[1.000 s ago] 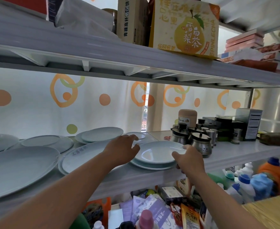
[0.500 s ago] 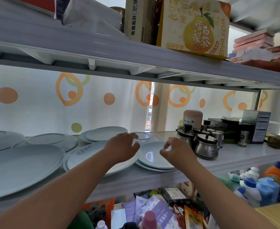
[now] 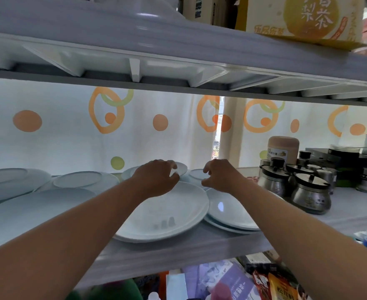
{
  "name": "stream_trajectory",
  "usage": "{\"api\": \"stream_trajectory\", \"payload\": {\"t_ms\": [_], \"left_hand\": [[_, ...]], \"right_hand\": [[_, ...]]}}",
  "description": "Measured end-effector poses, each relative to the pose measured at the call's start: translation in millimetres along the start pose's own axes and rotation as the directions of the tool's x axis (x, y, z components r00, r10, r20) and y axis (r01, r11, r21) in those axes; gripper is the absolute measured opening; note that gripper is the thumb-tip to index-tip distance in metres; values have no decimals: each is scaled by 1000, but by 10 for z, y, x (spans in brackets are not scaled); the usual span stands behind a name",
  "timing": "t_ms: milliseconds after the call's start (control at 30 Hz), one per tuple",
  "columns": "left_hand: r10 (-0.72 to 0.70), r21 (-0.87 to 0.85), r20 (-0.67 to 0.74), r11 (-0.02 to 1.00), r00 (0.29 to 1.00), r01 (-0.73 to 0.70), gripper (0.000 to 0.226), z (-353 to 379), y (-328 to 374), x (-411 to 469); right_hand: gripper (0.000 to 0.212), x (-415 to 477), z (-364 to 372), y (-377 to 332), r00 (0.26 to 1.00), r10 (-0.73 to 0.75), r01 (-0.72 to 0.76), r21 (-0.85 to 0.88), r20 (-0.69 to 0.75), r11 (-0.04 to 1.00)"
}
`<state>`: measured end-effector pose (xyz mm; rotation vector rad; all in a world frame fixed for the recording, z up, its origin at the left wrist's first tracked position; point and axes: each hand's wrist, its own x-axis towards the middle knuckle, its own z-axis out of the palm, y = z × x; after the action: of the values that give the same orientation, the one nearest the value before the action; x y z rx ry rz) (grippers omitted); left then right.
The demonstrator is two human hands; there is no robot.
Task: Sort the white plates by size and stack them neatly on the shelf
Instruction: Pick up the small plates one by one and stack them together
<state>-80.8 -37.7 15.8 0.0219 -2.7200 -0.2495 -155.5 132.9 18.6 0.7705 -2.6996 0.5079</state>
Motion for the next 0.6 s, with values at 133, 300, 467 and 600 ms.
{"api": "stream_trajectory", "payload": {"t_ms": [133,300,467,600], "left_hand": [[-12,13,12,1000,1000,12,42,-5,-65,172],[2,0,35,1000,999,-2,41,90,-97,325],[19,12,48,1000,999,-20,42,197,-126,407],[26,31,58,999,998,-28,44,222,-168,482]], "right_hand": [[49,301,167,-55,997,9,-4,-64,73,998],[48,570,324,-82,985,55,-46,-57,163,997],[29,684,443,-45,958,103,-69,-135,269,989],[34,757,524,-40,950,88,-33,-185,301,982]]}}
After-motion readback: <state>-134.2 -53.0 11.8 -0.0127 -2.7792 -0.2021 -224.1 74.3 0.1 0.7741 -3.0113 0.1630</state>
